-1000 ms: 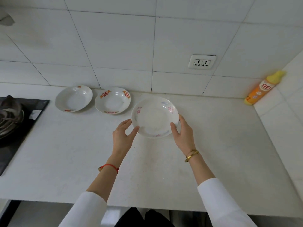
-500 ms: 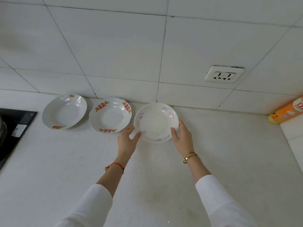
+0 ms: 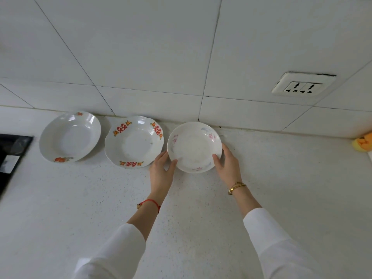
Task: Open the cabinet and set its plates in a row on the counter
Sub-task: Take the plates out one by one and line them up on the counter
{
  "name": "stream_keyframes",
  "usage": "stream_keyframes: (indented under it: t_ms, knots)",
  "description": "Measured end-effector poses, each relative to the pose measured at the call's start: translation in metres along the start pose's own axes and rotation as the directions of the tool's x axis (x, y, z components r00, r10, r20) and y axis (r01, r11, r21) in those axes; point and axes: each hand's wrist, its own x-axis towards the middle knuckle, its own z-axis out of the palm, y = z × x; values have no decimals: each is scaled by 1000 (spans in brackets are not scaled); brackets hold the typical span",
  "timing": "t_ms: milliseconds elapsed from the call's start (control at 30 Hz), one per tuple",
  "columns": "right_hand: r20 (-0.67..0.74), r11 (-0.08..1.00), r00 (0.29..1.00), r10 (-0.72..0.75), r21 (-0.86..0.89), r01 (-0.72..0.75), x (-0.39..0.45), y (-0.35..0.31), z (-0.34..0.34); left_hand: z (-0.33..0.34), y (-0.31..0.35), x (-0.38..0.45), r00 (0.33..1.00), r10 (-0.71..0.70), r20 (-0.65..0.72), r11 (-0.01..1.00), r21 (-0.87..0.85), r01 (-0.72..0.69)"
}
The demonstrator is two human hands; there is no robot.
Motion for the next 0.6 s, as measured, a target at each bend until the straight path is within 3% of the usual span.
stream_keyframes:
  t_ms: [600]
  knots:
    - [-25, 972, 983, 183, -142, -185, -20, -25, -4, -21, 6, -17, 997, -22, 73, 991, 132, 12]
